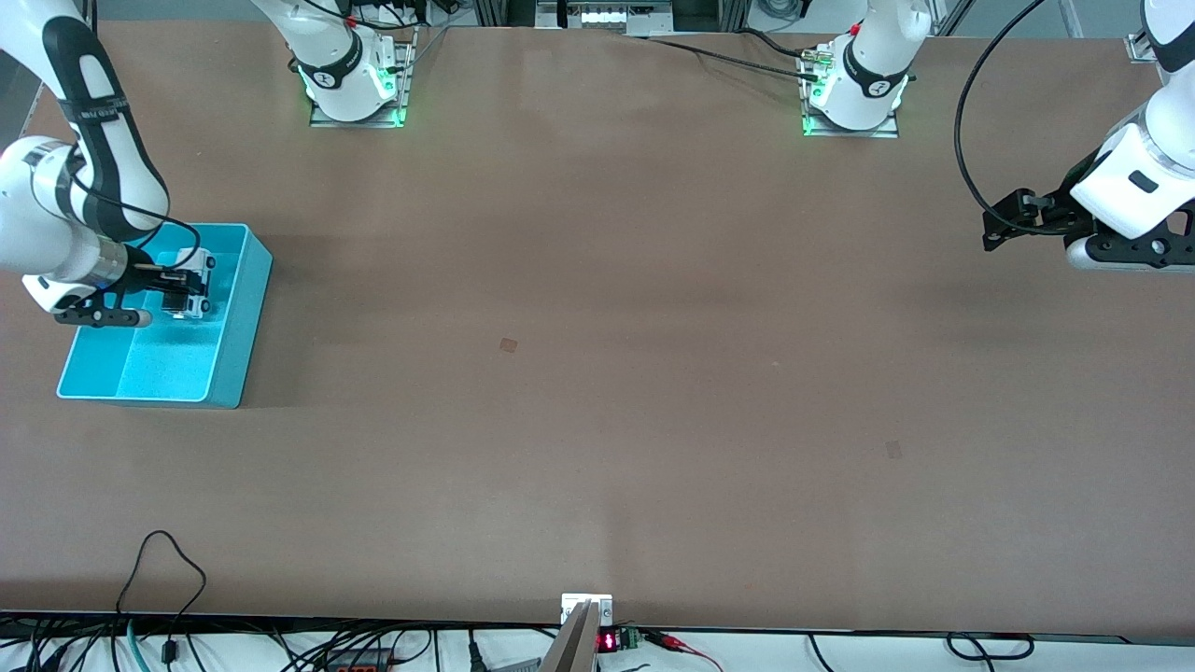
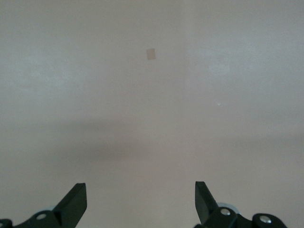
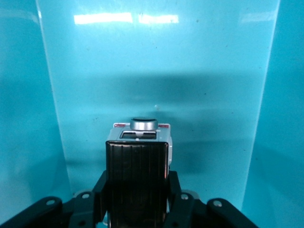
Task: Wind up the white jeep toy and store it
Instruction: 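Lower the jeep into the cyan box and open the right gripper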
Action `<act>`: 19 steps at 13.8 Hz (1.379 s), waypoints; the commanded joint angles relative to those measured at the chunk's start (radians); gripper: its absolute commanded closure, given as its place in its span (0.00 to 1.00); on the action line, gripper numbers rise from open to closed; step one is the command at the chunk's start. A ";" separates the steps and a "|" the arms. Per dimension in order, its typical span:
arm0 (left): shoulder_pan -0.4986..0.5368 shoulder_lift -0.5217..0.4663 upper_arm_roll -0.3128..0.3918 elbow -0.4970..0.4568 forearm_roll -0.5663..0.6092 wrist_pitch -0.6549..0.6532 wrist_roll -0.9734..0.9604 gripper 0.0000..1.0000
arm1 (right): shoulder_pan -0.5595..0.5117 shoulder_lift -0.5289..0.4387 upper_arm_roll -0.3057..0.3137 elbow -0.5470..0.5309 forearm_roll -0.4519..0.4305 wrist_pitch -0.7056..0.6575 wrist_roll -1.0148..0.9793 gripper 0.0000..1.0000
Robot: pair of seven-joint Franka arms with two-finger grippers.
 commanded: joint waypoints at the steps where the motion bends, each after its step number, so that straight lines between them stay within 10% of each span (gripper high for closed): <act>1: -0.001 0.003 0.002 0.009 -0.006 0.001 -0.005 0.00 | -0.026 0.013 0.012 -0.005 -0.015 0.015 0.013 1.00; 5: -0.001 0.003 0.002 0.009 -0.006 0.001 -0.005 0.00 | -0.024 0.031 0.012 -0.004 -0.015 0.017 0.010 0.73; 9: -0.001 0.003 0.002 0.009 -0.006 0.001 -0.005 0.00 | -0.012 0.008 0.018 0.022 -0.015 0.006 0.004 0.00; 19: -0.001 0.003 0.002 0.009 -0.006 0.001 -0.005 0.00 | 0.117 -0.209 0.027 0.053 -0.015 -0.031 -0.171 0.00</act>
